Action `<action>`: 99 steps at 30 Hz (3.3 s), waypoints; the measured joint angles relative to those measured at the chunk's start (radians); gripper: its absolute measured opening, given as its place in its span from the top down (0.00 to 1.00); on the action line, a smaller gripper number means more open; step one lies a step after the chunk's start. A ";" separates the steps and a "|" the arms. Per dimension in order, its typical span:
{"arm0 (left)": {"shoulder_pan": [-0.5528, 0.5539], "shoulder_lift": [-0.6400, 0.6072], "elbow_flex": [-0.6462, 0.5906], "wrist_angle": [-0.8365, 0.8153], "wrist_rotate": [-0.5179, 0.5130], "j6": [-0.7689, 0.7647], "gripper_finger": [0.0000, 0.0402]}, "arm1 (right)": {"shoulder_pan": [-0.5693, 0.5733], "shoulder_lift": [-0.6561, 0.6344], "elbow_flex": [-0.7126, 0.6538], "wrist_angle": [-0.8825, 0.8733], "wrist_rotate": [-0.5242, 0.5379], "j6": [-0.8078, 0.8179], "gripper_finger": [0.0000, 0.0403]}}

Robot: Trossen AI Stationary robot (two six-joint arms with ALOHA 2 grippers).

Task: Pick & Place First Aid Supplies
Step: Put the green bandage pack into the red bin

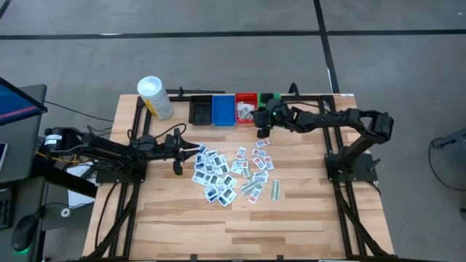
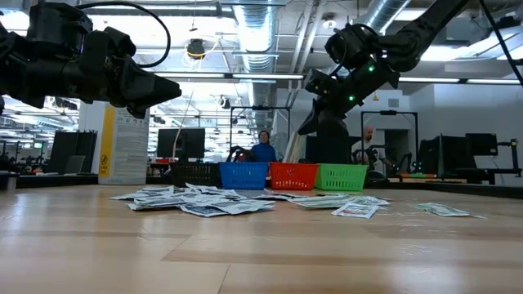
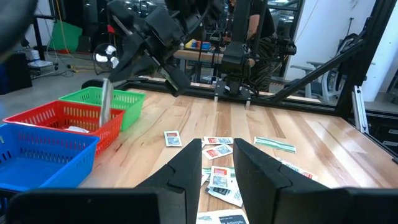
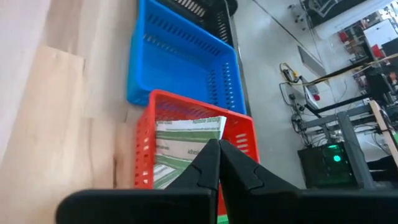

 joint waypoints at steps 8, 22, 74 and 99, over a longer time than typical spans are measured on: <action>0.000 0.000 0.000 0.000 0.000 0.000 0.77 | 0.000 0.000 0.000 0.001 0.003 0.001 1.00; 0.000 0.000 0.000 0.000 0.000 0.000 0.77 | 0.000 0.000 0.000 0.002 0.003 0.004 1.00; 0.000 0.000 0.001 -0.001 0.000 0.000 0.77 | 0.144 0.044 0.001 -0.139 -0.019 0.036 0.90; 0.000 0.000 0.001 -0.002 0.000 -0.003 0.77 | -0.019 0.059 0.000 0.027 0.063 0.128 1.00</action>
